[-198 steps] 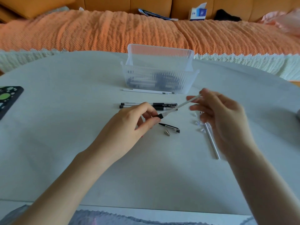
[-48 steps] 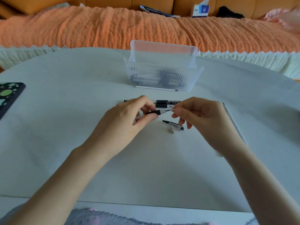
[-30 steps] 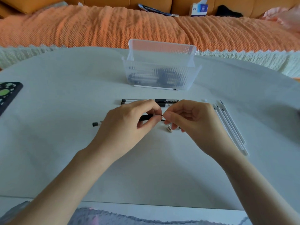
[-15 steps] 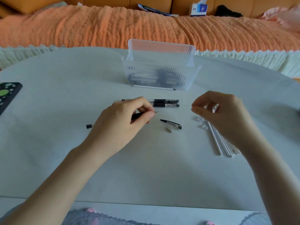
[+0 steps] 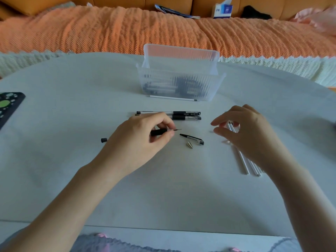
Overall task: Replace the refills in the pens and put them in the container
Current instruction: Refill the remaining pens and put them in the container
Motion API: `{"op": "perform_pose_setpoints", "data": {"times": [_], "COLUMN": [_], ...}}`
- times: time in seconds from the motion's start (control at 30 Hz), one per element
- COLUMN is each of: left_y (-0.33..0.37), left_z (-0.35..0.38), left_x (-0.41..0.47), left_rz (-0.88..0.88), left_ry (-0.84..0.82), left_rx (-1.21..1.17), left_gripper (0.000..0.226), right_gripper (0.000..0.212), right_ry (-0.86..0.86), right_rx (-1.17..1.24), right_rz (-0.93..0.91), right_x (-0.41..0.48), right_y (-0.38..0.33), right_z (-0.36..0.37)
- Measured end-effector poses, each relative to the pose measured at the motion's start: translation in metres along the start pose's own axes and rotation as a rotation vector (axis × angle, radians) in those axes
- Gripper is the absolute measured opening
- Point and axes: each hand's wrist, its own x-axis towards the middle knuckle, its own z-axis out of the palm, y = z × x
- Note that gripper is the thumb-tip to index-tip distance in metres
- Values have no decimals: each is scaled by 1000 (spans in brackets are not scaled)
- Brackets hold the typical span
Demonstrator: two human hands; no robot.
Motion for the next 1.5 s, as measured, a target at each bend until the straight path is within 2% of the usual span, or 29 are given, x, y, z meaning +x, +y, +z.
{"op": "perform_pose_setpoints", "data": {"times": [0.1,0.27,0.73,1.03,1.23,1.5], "left_y": [2,0,2,3,2,5], "left_z": [0,0,0,0,1,1], "left_x": [0,0,0,1,0,-1], "left_rz": [-6,-14,-19,-25,-15,8], "left_ry": [-1,-1,-15,-56,-66,-53], "left_rx": [-24,2,-54,-82,-82,-96], "left_gripper": [4,7,6,7,8,9], "right_gripper": [6,9,8,7,13,8], "right_ry": [23,-63,-109,-51,-76,-48], "right_rx": [111,66,19,432,515,523], "right_rz": [-70,-184,-235,-11,14,5], "right_x": [-4,-9,-14,-11,-11,-12], "right_y": [-12,-23,-39,-41,-42,-49], "right_z": [3,13,24,9,12,15]}}
